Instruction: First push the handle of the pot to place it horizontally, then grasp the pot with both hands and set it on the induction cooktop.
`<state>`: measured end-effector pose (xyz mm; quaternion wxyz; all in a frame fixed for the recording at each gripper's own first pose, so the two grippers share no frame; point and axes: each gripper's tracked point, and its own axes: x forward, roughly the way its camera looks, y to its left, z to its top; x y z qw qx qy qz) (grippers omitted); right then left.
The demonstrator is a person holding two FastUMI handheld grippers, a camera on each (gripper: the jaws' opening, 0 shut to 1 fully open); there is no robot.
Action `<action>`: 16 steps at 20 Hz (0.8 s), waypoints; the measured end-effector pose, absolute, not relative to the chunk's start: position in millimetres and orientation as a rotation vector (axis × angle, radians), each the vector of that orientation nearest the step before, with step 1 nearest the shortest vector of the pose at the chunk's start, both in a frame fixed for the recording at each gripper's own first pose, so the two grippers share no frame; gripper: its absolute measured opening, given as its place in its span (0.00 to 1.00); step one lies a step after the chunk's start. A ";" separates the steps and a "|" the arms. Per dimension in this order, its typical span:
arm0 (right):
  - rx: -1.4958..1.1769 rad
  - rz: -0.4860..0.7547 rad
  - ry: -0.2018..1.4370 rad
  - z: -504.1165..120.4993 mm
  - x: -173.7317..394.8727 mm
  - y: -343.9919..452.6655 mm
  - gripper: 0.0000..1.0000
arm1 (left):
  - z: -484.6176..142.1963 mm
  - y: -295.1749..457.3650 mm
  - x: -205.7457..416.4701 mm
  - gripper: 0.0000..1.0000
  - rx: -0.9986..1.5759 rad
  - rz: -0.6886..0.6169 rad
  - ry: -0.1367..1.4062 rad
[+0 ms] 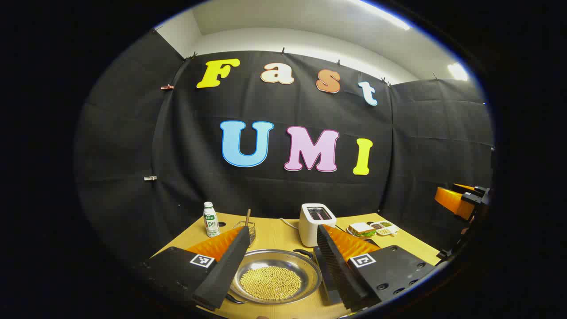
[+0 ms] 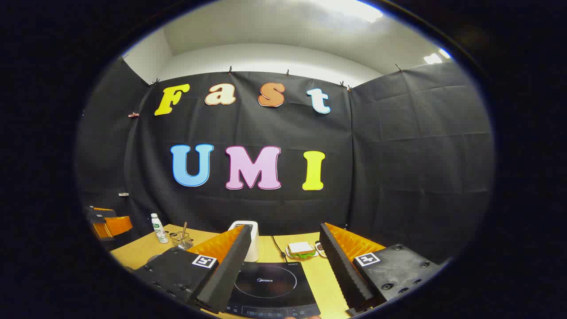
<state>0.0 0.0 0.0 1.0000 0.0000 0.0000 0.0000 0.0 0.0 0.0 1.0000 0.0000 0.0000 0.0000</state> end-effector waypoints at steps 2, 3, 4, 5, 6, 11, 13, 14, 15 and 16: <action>0.005 -0.003 -0.006 1.5 -1.0 3.1 0.97 | -4.0 2.4 -2.1 0.95 0.009 -0.003 0.006; 0.002 -0.002 -0.007 1.5 -0.9 5.6 0.97 | -5.5 3.7 -3.9 0.95 0.013 -0.007 0.011; -0.003 0.000 -0.005 -0.5 -1.7 6.6 0.97 | -9.0 3.8 -5.0 0.95 0.015 -0.005 0.018; -0.006 0.001 -0.003 -1.0 -3.2 7.8 0.97 | -11.2 5.1 -6.2 0.95 0.014 -0.005 0.024; -0.007 0.001 -0.001 -2.0 -5.0 7.6 0.97 | -12.6 5.1 -7.5 0.95 0.009 -0.011 0.028; 0.004 -0.008 0.010 -6.3 -8.4 8.9 0.97 | -16.3 10.7 -10.4 0.95 0.007 -0.012 0.035; 0.009 -0.010 0.015 -9.5 -8.1 11.5 0.97 | -18.7 13.6 -11.0 0.95 0.002 -0.010 0.041; 0.010 -0.010 0.016 -10.3 -8.9 13.3 0.97 | -18.9 15.1 -11.7 0.95 0.001 -0.011 0.043; 0.009 -0.009 0.017 -10.6 -9.2 14.7 0.97 | -20.4 15.8 -11.9 0.95 0.001 -0.013 0.045; 0.007 -0.008 0.016 -9.7 -9.6 16.6 0.97 | -21.0 18.0 -11.4 0.95 0.002 -0.011 0.047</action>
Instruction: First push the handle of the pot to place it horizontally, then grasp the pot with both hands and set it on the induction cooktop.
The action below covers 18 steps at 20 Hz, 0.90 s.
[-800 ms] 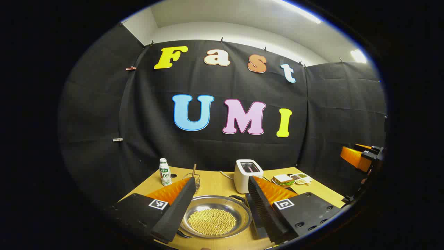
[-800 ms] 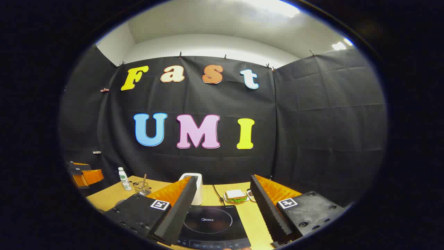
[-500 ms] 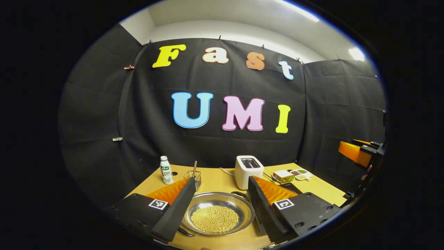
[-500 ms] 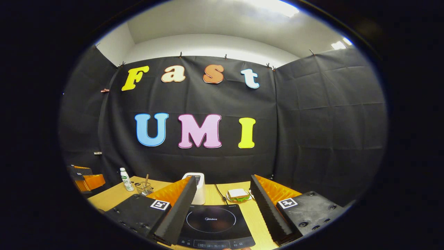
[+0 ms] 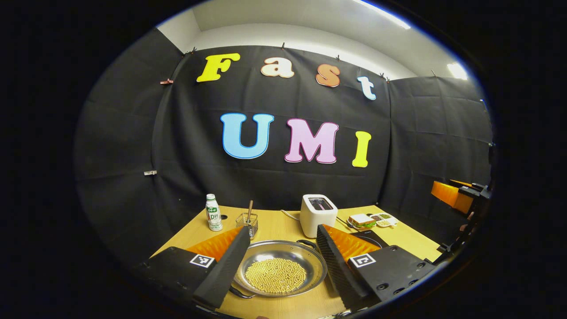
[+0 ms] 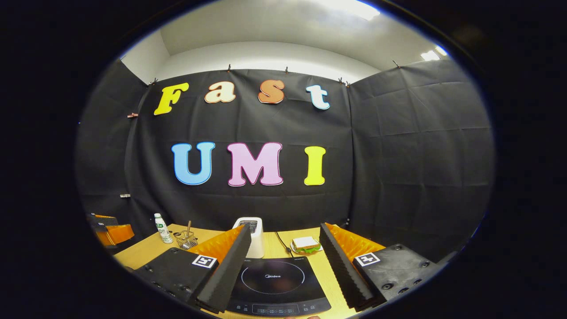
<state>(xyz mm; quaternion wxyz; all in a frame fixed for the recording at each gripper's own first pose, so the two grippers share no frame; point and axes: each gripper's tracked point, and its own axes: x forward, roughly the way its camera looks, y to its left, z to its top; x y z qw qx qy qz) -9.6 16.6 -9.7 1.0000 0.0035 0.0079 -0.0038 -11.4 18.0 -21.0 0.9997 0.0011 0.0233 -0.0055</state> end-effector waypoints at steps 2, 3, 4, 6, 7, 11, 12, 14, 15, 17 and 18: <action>-0.001 -0.002 0.015 -10.3 -10.8 19.1 0.97 | -21.4 22.0 -11.1 0.95 -0.005 -0.008 0.051; -0.004 0.000 0.016 -10.5 -10.3 19.5 0.97 | -23.5 23.6 -10.5 0.95 -0.010 -0.005 0.055; -0.004 0.001 0.017 -11.1 -9.7 20.5 0.97 | -24.3 25.0 -9.8 0.95 -0.014 -0.004 0.061; 0.000 0.003 0.021 -12.6 -8.8 22.0 0.97 | -23.6 32.8 -9.4 0.95 -0.017 0.012 0.067; 0.000 0.002 0.025 -13.3 -9.0 22.3 0.97 | -22.7 40.1 -8.0 0.95 -0.023 0.028 0.067; -0.006 0.004 0.032 -16.4 -8.9 23.0 0.97 | -35.3 58.7 -1.3 0.83 -0.041 0.036 0.138; -0.008 0.003 0.034 -17.2 -9.6 22.7 0.97 | -35.9 64.5 0.7 0.76 -0.042 0.042 0.148; -0.007 -0.001 0.035 -17.7 -9.6 20.9 0.97 | -37.5 70.4 1.4 0.51 -0.040 0.043 0.162; -0.008 -0.004 0.037 -18.7 -8.8 19.8 0.97 | -41.7 71.8 3.1 0.37 -0.038 0.035 0.174; -0.009 -0.009 0.042 -20.6 -7.1 19.2 0.97 | -49.7 73.6 1.8 0.28 -0.049 0.014 0.205; -0.012 -0.010 0.045 -22.0 -7.5 20.2 0.97 | -53.6 75.9 1.6 0.17 -0.063 0.009 0.222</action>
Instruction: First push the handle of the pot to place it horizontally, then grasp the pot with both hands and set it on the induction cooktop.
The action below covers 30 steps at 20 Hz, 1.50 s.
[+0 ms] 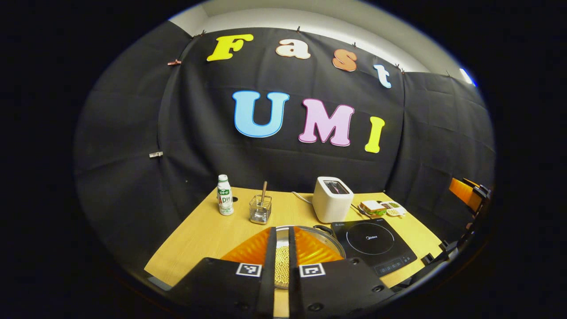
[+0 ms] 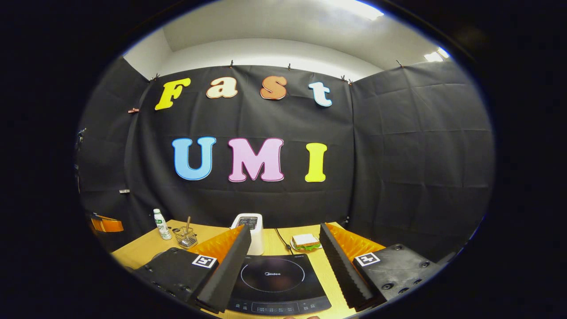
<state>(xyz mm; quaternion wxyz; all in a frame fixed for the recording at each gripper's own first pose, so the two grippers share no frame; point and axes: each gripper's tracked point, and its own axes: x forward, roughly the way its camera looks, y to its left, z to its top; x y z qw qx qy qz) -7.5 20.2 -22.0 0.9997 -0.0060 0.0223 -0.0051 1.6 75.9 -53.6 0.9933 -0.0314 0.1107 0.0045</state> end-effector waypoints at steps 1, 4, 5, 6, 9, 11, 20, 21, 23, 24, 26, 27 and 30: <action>-0.016 -0.012 0.045 -23.3 -7.7 20.2 0.97 | -57.9 77.1 0.6 0.07 -0.073 0.003 0.239; -0.022 -0.015 0.057 -28.0 -6.3 20.1 0.97 | -74.1 81.1 -2.2 0.05 -0.072 -0.016 0.298; -0.019 -0.013 0.065 -30.7 -6.3 21.3 0.97 | -82.0 85.7 -2.8 0.05 -0.070 -0.017 0.323; -0.017 -0.012 0.073 -32.9 -6.1 22.2 0.97 | -90.1 90.4 -2.6 0.05 -0.076 -0.018 0.349; -0.011 -0.004 0.102 -42.9 -5.3 27.0 0.97 | -128.8 92.4 -9.2 0.05 -0.100 -0.043 0.483; -0.007 0.000 0.127 -51.7 -6.6 29.4 0.97 | -154.3 91.6 -14.4 0.05 -0.109 -0.055 0.566; -0.027 0.000 0.186 -68.8 -5.1 32.5 0.97 | -240.1 59.6 -34.4 0.05 -0.191 -0.175 0.813; -0.028 -0.001 0.193 -69.9 -4.7 32.2 0.97 | -246.2 56.2 -31.6 0.05 -0.183 -0.195 0.834; -0.032 -0.005 0.204 -71.4 -4.4 30.5 0.97 | -262.1 51.6 -29.7 0.05 -0.168 -0.232 0.885; -0.036 -0.006 0.206 -72.5 -5.1 31.1 0.97 | -268.1 51.0 -28.1 0.05 -0.147 -0.249 0.909; -0.049 -0.008 0.205 -73.4 -5.9 31.3 0.97 | -279.7 53.7 -24.0 0.06 -0.097 -0.276 0.945; -0.054 -0.009 0.206 -74.0 -6.3 31.4 0.97 | -283.1 55.1 -22.0 0.06 -0.081 -0.283 0.958; -0.053 -0.017 0.223 -79.4 -4.2 28.8 0.97 | -292.4 58.6 -19.8 0.06 -0.064 -0.301 1.001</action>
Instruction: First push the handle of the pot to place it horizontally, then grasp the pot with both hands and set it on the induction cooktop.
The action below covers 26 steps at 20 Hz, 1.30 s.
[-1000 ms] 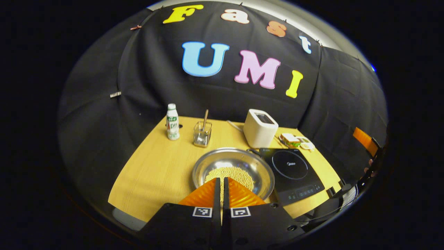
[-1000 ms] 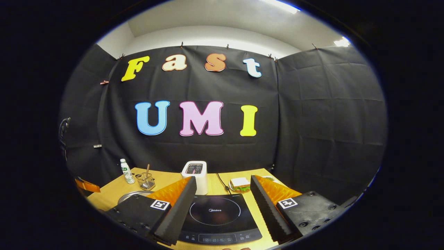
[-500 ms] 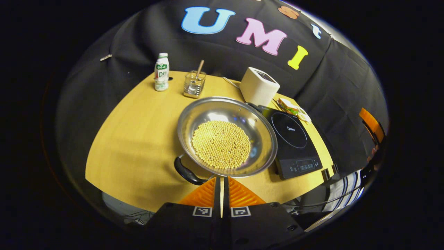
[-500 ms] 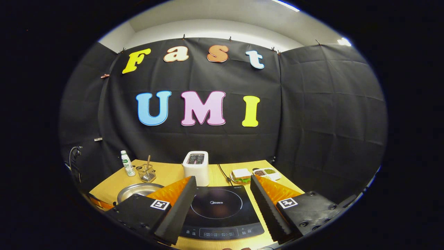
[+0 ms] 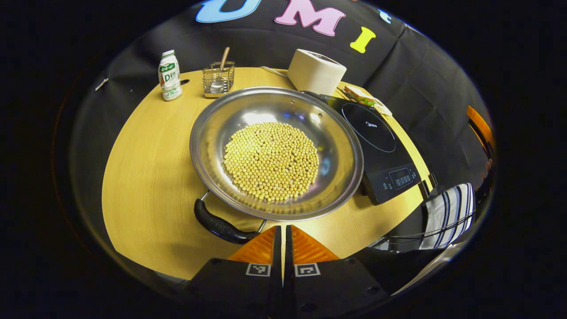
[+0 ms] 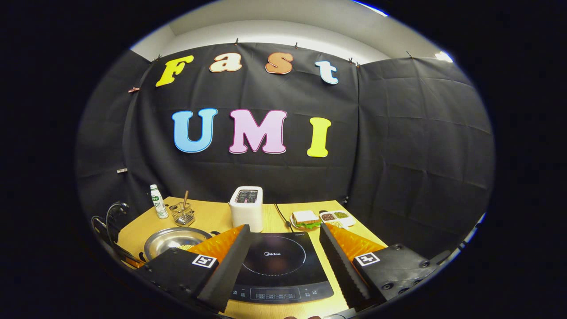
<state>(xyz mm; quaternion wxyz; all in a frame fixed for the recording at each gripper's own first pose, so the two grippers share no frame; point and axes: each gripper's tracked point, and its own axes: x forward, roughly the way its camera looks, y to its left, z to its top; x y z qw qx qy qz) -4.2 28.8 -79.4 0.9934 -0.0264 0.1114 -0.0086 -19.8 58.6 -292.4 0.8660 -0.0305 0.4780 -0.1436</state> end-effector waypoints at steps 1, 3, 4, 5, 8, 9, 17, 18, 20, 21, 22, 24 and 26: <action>-0.051 -0.021 0.228 -79.6 -3.9 27.8 0.97 | -292.9 58.6 -20.1 0.05 -0.063 -0.310 1.010; -0.051 -0.027 0.233 -81.5 -2.7 26.6 0.97 | -295.1 62.0 -17.6 0.05 -0.045 -0.305 1.015; -0.052 -0.029 0.233 -81.6 -2.5 26.7 0.98 | -295.8 65.0 -15.7 0.05 -0.032 -0.298 1.018; -0.052 -0.031 0.231 -81.9 -1.9 27.0 0.98 | -296.2 70.1 -14.3 0.05 -0.022 -0.289 1.020; -0.049 -0.031 0.236 -83.8 -2.0 26.1 0.98 | -296.7 84.5 -11.3 0.05 -0.010 -0.262 1.025; -0.048 -0.029 0.236 -84.0 -1.9 26.2 0.98 | -297.0 88.2 -9.5 0.05 -0.011 -0.250 1.026; -0.066 -0.004 0.240 -84.6 -3.7 29.8 0.98 | -298.0 123.6 6.9 0.05 -0.002 -0.168 1.028; -0.063 -0.004 0.244 -83.8 -2.2 29.8 0.98 | -297.6 129.4 8.8 0.05 0.006 -0.157 1.026; -0.055 0.002 0.247 -83.4 -1.6 30.8 0.98 | -298.8 139.3 13.1 0.05 0.011 -0.131 1.028; -0.054 0.004 0.252 -83.5 -1.8 30.6 0.98 | -298.8 145.9 15.8 0.05 0.002 -0.110 1.031; -0.055 0.006 0.254 -83.3 -2.1 30.4 0.98 | -297.5 151.7 18.8 0.05 -0.009 -0.091 1.029; -0.057 0.009 0.253 -82.0 -2.1 31.7 0.98 | -295.9 162.5 24.0 0.05 -0.030 -0.060 1.022; -0.057 0.013 0.261 -83.5 -1.3 31.9 0.98 | -293.8 171.4 30.6 0.05 -0.047 -0.036 1.013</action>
